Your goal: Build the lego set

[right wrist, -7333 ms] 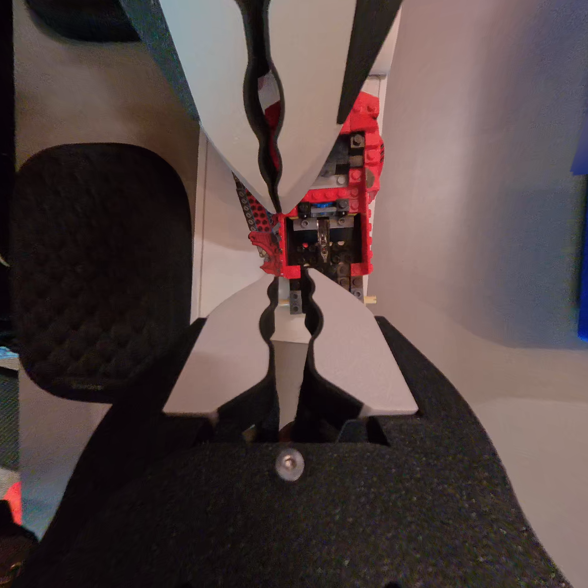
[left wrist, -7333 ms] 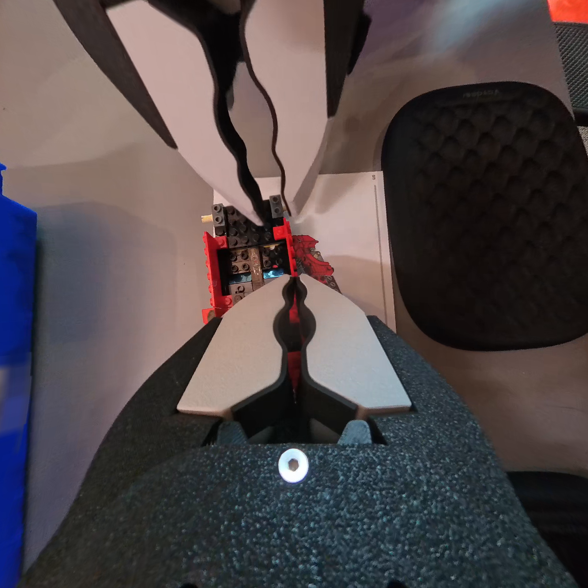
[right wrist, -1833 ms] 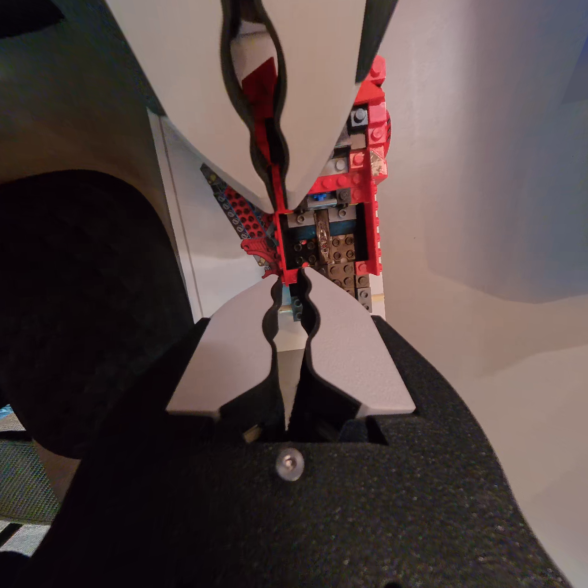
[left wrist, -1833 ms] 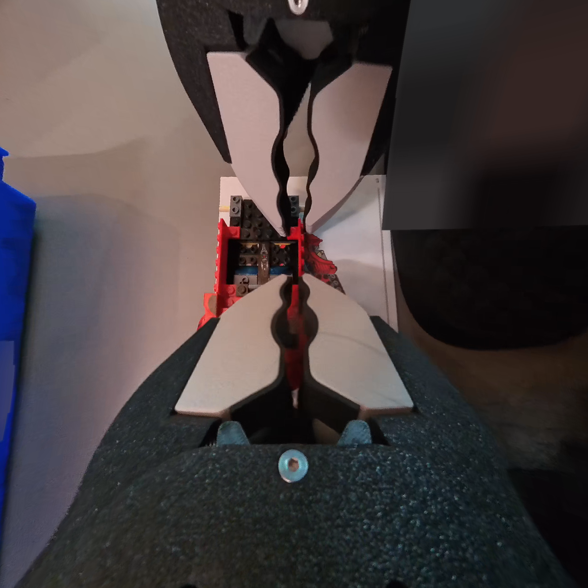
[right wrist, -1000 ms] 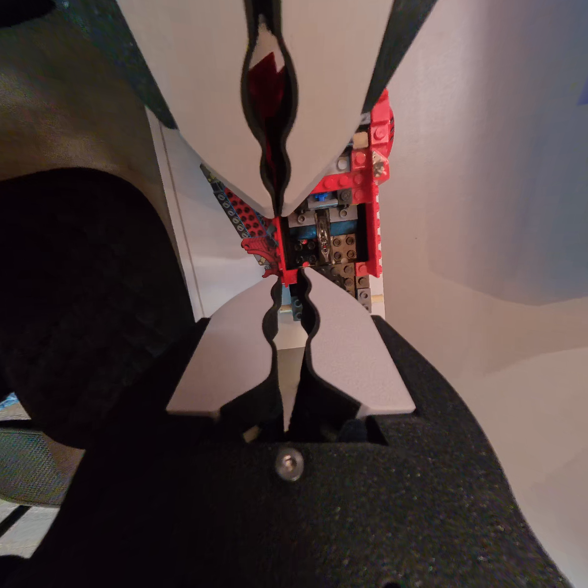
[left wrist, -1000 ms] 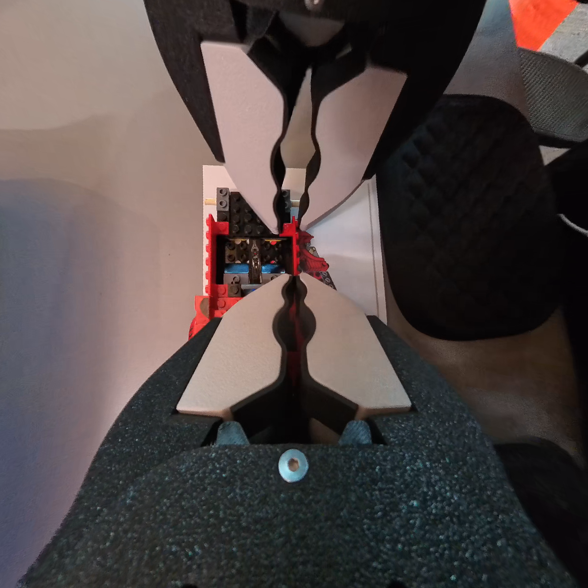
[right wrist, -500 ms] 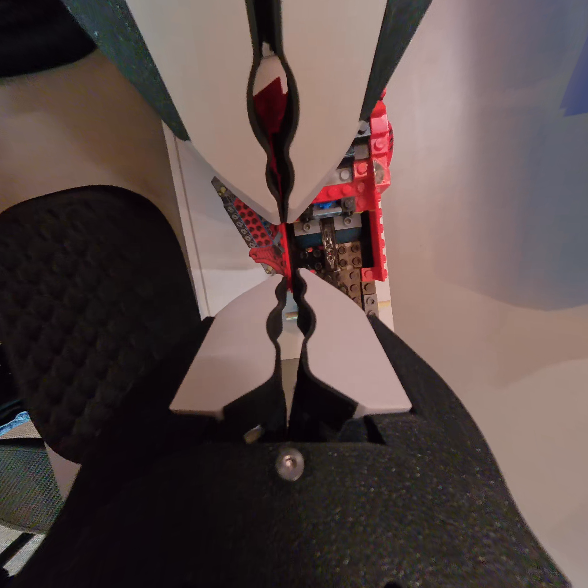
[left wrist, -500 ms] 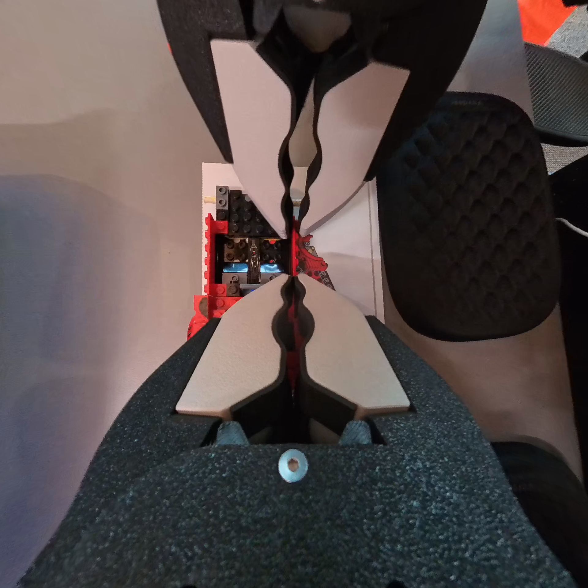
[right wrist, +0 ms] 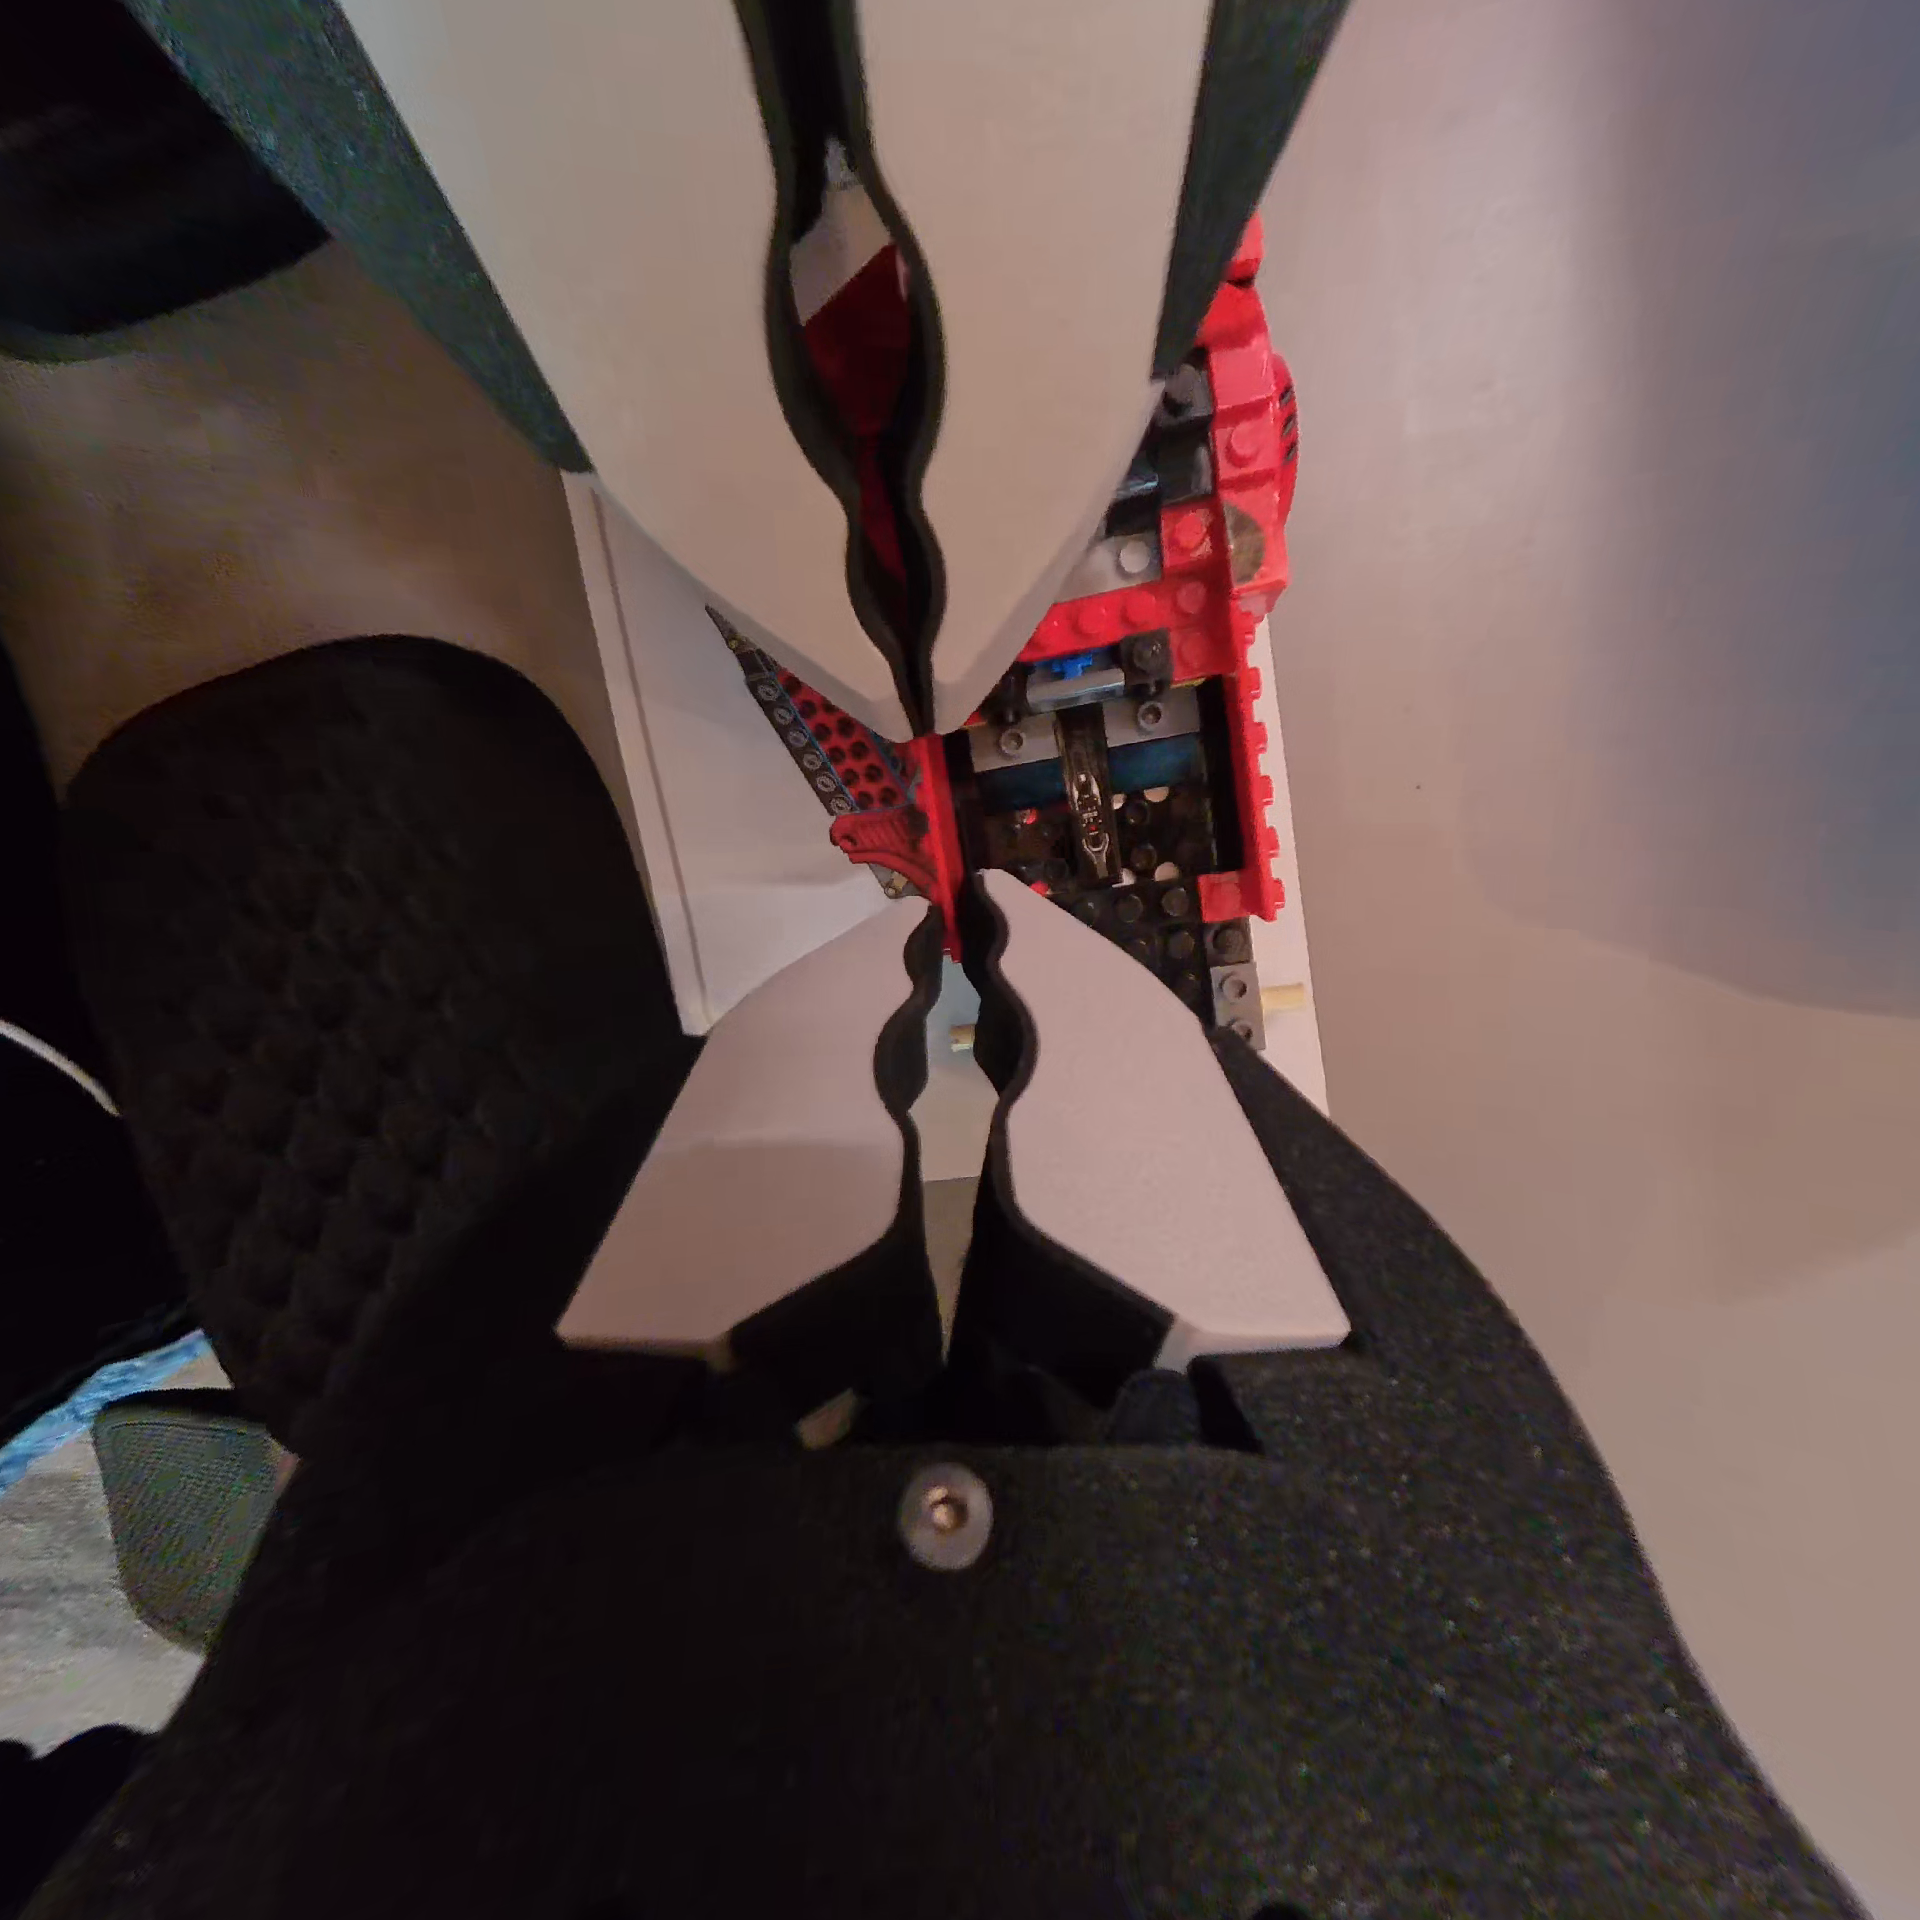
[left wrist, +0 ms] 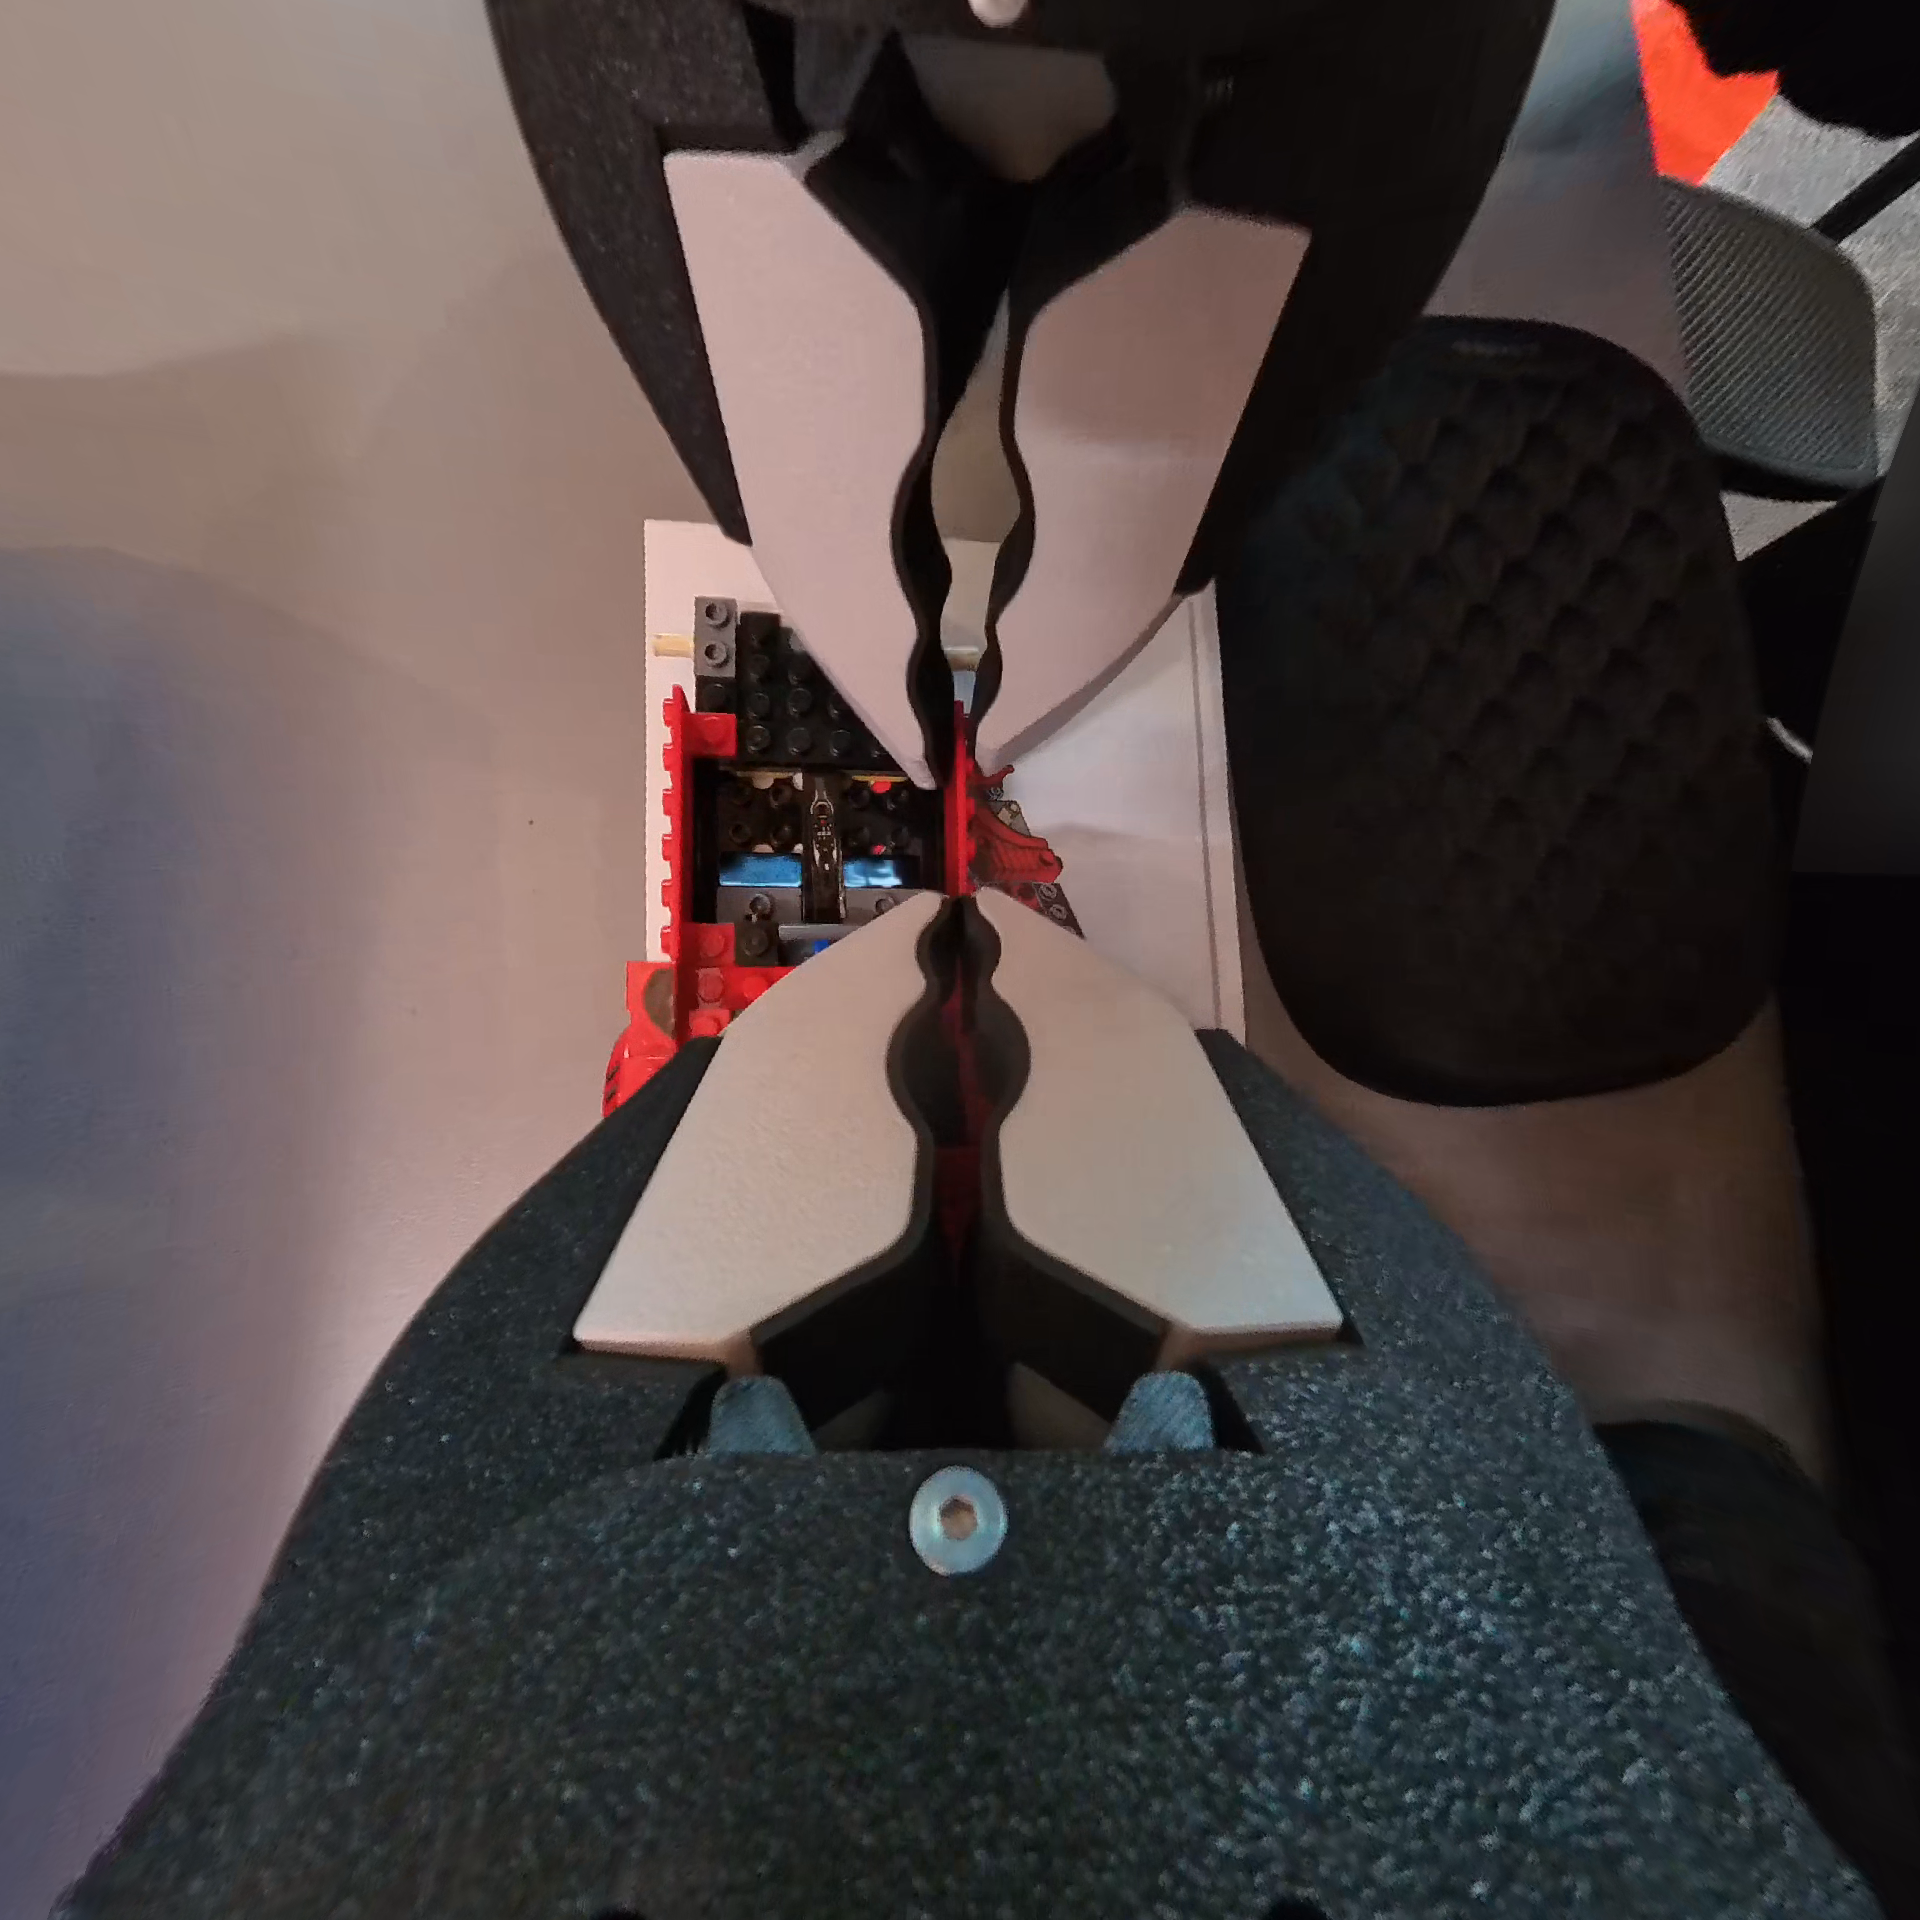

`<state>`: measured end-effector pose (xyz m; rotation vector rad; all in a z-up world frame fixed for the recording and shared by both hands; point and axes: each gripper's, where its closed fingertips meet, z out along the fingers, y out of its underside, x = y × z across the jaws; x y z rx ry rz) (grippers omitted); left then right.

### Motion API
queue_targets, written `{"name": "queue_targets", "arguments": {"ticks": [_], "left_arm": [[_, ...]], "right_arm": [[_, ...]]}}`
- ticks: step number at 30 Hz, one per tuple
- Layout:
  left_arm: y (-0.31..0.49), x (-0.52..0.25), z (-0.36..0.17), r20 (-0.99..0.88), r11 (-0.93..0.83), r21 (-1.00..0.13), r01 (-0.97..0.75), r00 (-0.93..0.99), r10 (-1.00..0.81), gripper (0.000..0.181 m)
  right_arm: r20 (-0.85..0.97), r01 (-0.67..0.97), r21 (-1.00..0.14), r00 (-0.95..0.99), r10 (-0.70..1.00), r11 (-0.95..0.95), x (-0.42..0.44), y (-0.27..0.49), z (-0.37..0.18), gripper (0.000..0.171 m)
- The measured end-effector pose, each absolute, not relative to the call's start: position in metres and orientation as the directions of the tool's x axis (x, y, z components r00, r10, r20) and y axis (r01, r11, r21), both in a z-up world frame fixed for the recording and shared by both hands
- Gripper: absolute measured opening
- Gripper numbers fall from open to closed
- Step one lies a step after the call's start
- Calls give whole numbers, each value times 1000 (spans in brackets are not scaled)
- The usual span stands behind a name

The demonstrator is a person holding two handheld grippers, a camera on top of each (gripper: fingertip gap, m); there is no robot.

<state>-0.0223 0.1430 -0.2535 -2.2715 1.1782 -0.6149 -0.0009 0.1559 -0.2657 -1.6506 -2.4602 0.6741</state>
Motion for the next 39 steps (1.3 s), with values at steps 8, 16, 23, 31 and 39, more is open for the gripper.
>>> {"name": "queue_targets", "arguments": {"ticks": [8, 16, 23, 31, 39], "left_arm": [[145, -23, -251, 104, -472, -589, -656, 518, -849, 0], [142, -37, -217, 27, -428, -662, -615, 550, -834, 23], [129, -46, -228, -35, -408, -646, -646, 558, -829, 12], [125, -42, -234, -74, -389, -641, -661, 558, -827, 21], [120, -61, -219, -157, -362, -676, -642, 606, -780, 23]], "right_arm": [[-92, 798, -496, -439, 894, 341, -1, 159, -253, 23], [-37, 792, -491, -436, 899, 364, 2, 155, -252, 20], [28, 787, -494, -410, 912, 369, 5, 157, -251, 13], [92, 835, -429, -341, 936, 346, 23, 177, -254, 38], [10, 797, -516, -361, 932, 314, 13, 182, -261, 67]]}}
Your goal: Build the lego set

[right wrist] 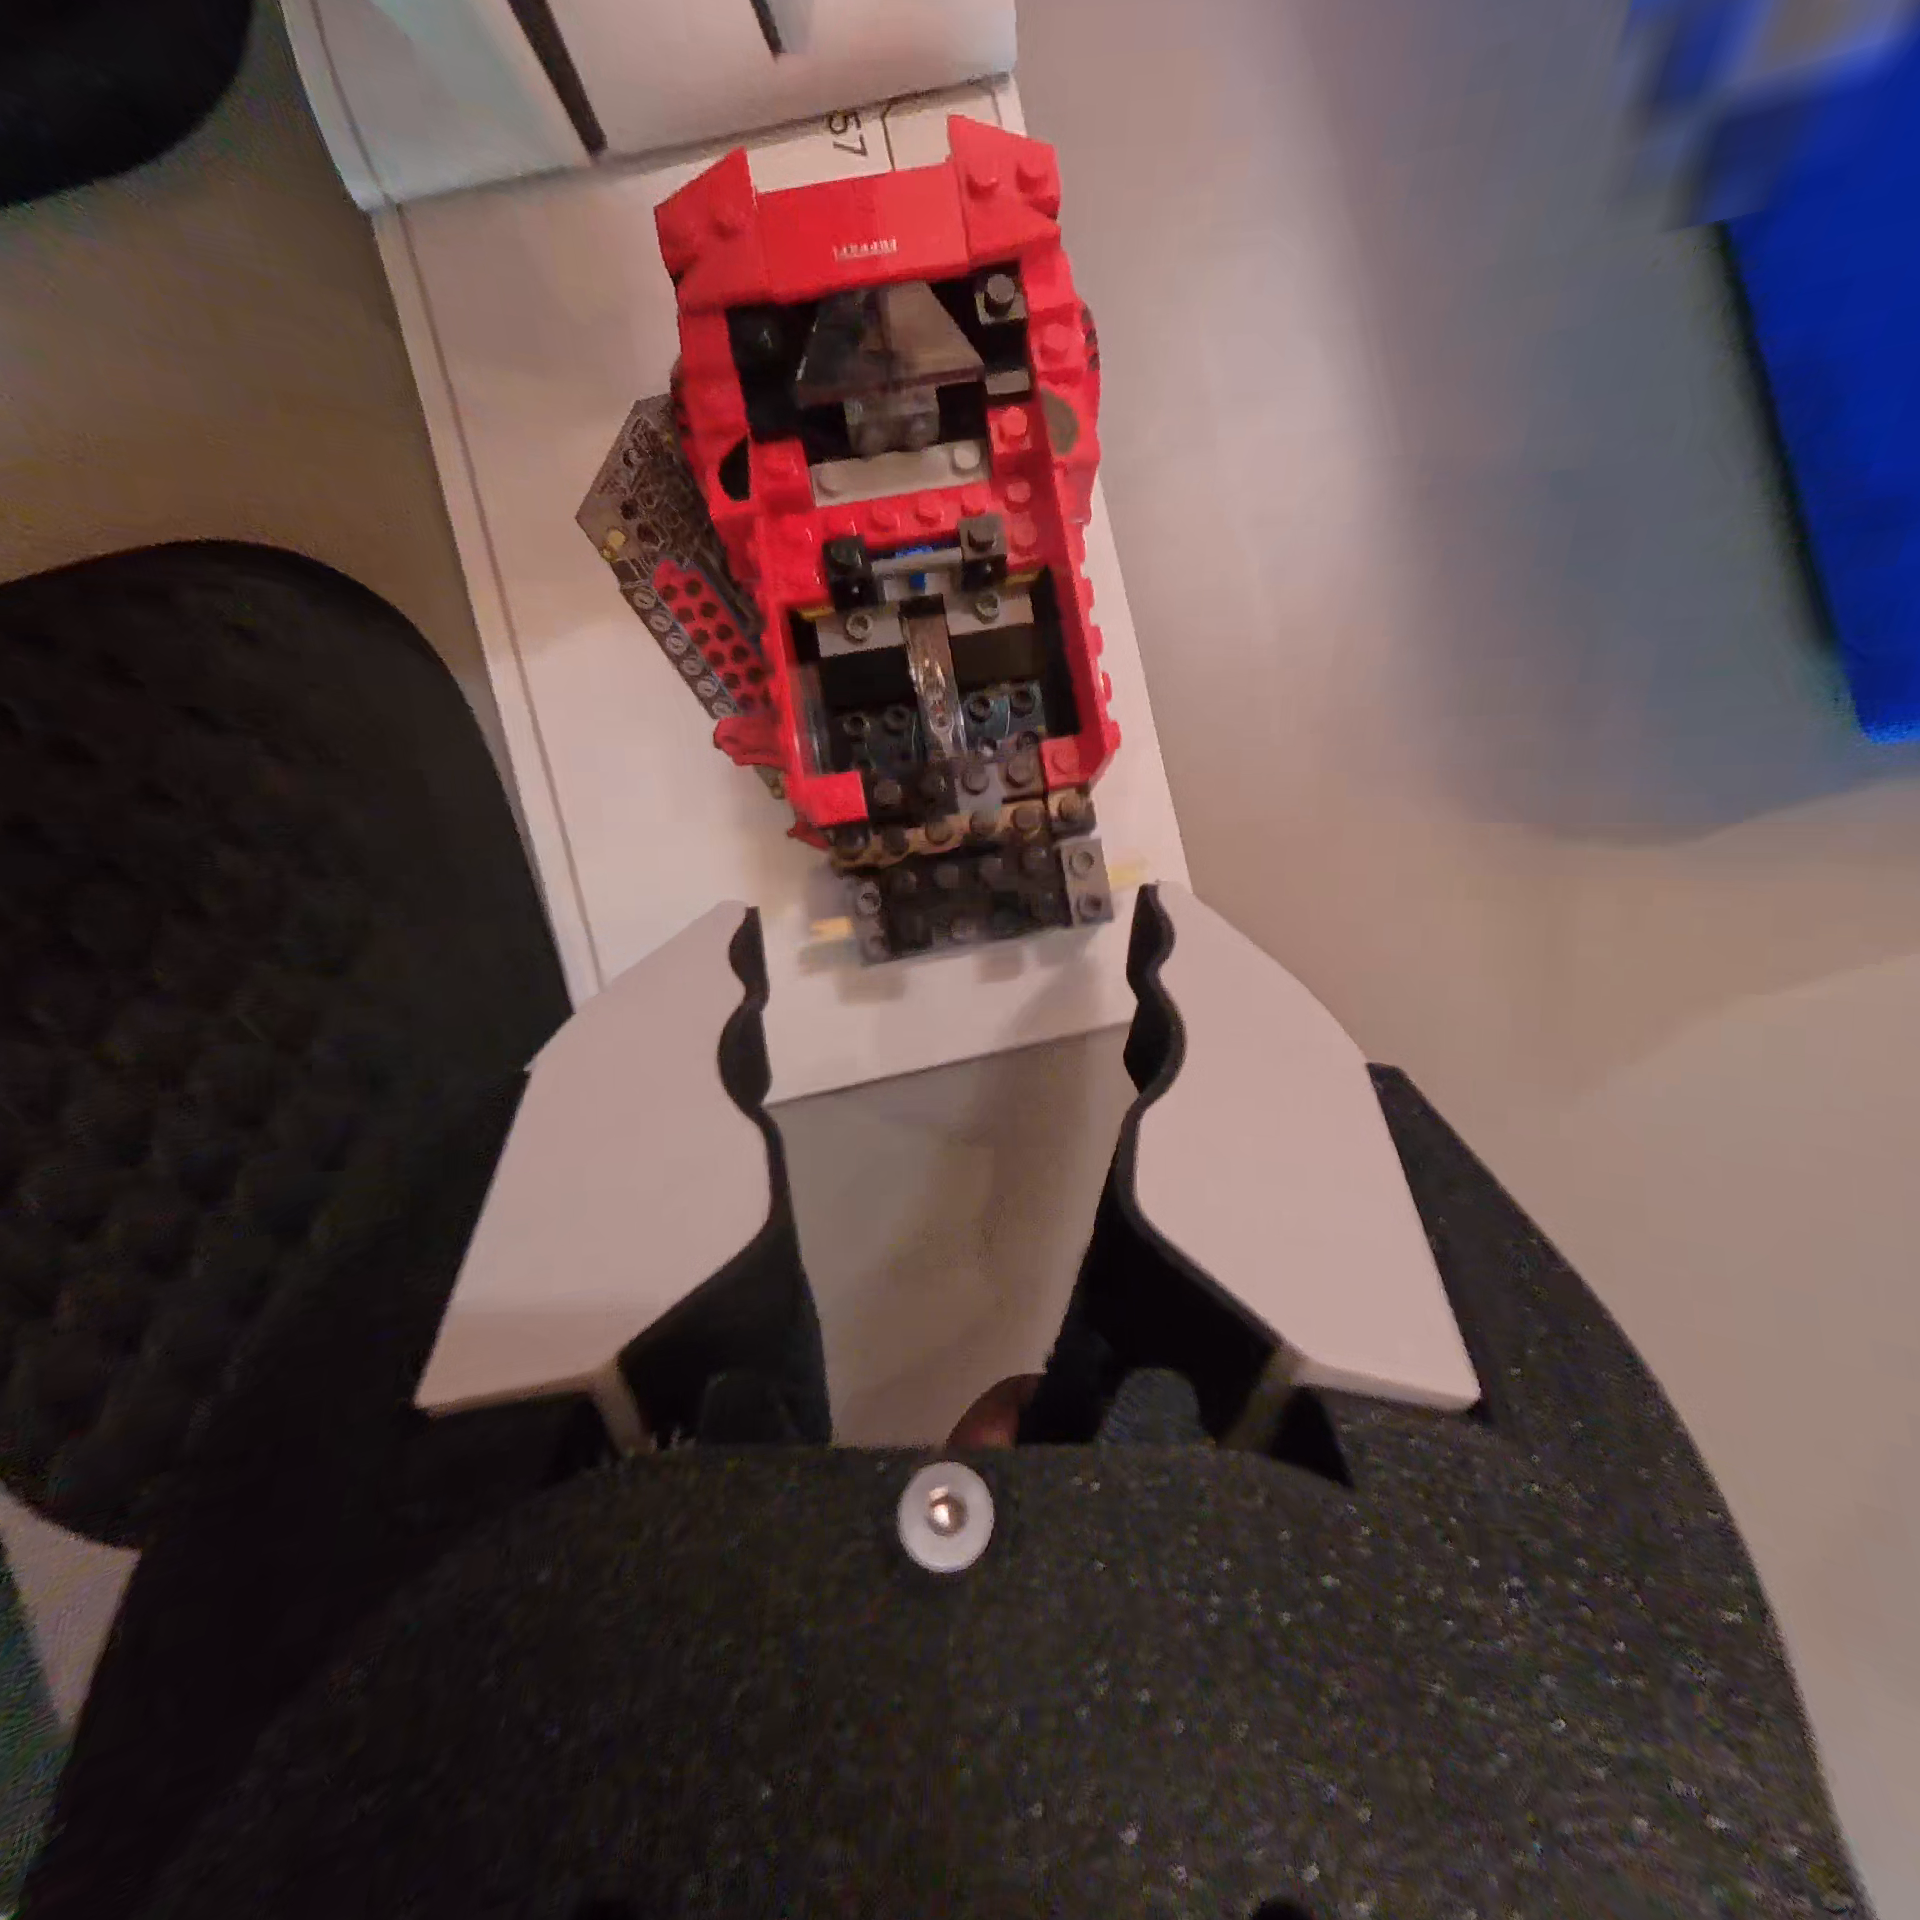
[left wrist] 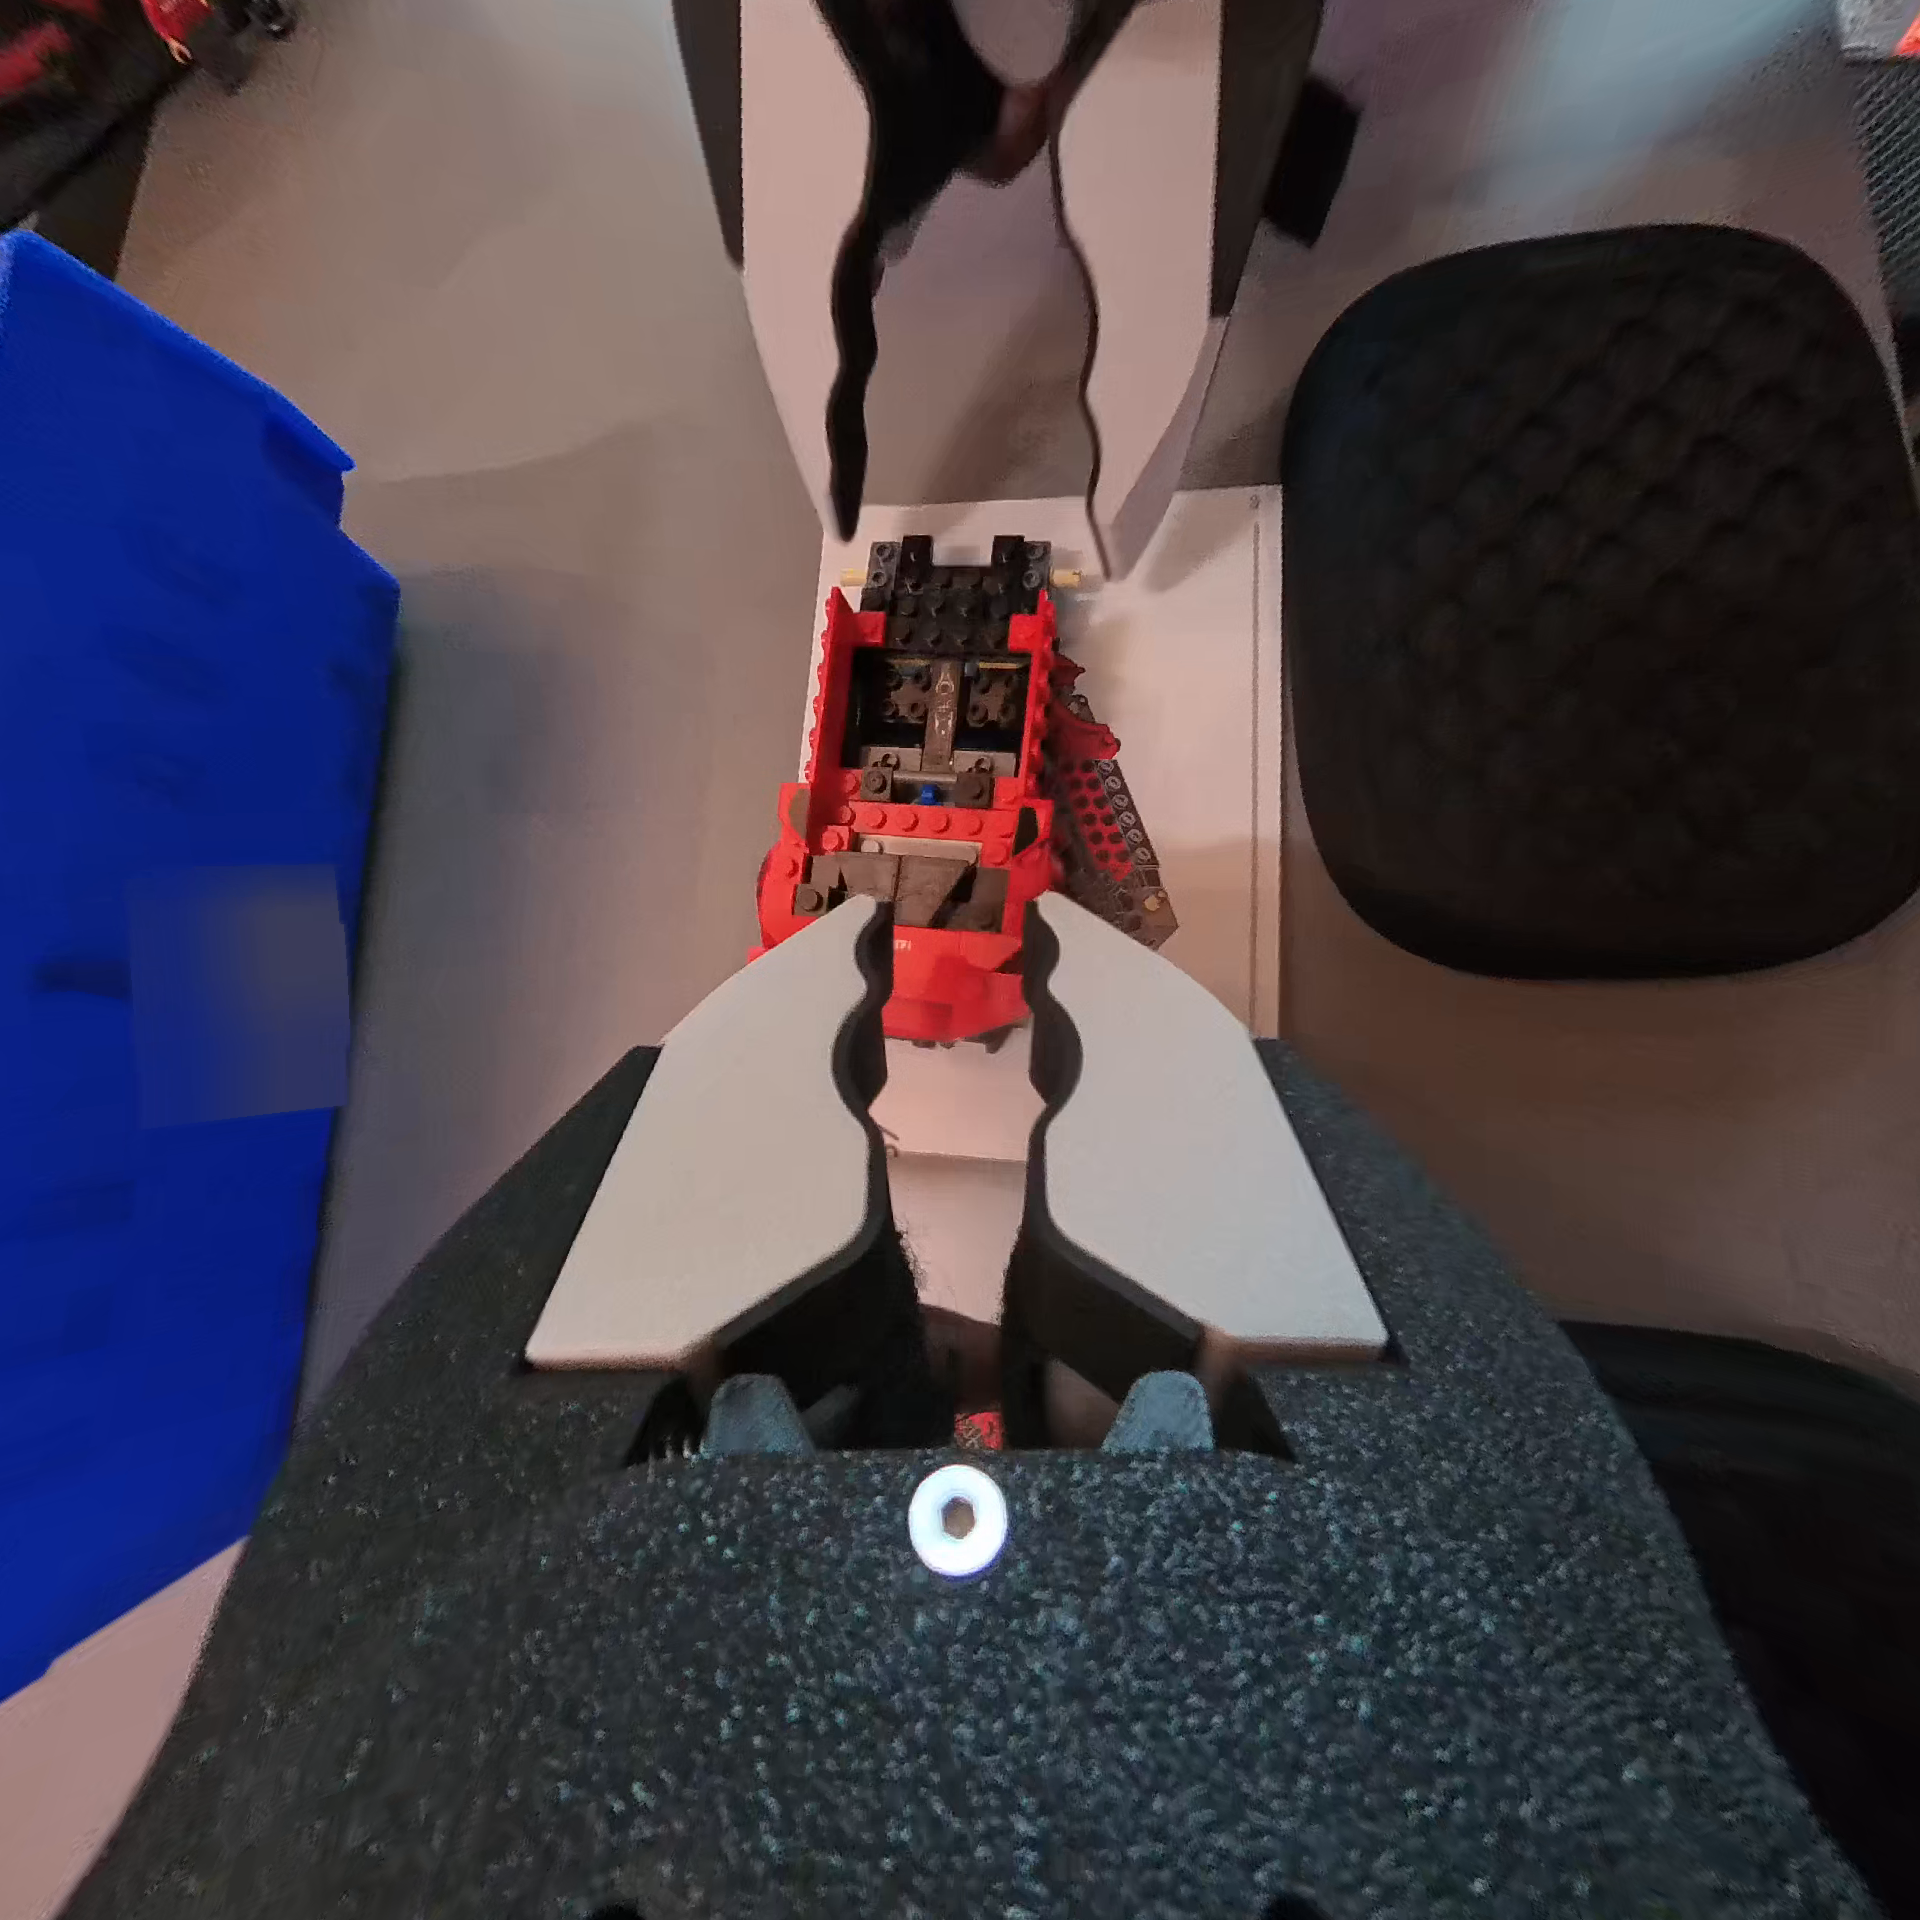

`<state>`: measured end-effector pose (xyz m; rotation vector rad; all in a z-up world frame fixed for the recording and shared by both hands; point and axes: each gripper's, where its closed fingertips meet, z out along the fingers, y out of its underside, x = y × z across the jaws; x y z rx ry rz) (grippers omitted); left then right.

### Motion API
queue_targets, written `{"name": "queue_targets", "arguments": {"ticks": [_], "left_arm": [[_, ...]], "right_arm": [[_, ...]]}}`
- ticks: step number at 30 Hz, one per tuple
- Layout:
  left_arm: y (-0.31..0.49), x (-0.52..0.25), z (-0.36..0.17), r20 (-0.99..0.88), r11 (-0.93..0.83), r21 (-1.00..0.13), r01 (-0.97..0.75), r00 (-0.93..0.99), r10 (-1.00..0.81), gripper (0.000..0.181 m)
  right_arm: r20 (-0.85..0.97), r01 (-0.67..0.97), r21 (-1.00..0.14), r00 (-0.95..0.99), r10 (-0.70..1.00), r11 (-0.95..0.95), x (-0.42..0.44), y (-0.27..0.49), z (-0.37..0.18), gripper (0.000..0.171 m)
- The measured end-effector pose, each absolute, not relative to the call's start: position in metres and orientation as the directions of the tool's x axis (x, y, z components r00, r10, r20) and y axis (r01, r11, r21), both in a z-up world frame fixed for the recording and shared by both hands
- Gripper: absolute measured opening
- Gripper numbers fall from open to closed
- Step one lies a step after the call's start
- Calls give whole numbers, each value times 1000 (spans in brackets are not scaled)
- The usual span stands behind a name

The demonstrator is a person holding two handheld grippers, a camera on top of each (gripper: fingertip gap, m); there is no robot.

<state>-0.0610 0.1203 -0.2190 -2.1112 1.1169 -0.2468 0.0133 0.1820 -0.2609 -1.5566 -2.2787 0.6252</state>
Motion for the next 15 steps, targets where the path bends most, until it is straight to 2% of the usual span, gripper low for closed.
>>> {"name": "queue_targets", "arguments": {"ticks": [3, 6, 10, 15], "left_arm": [[115, -61, -215, -166, -347, -695, -630, 610, -775, 23], [110, -63, -212, -199, -329, -701, -633, 616, -762, 21], [104, -65, -210, -194, -326, -718, -615, 626, -755, 22], [103, -68, -216, -187, -339, -709, -618, 628, -755, 22]], "right_arm": [[22, 790, -510, -384, 923, 341, 2, 183, -269, 65], [32, 773, -520, -407, 913, 363, -1, 185, -265, 48], [50, 760, -528, -417, 908, 378, -1, 186, -257, 42], [22, 780, -516, -400, 916, 353, 4, 186, -258, 55]]}}
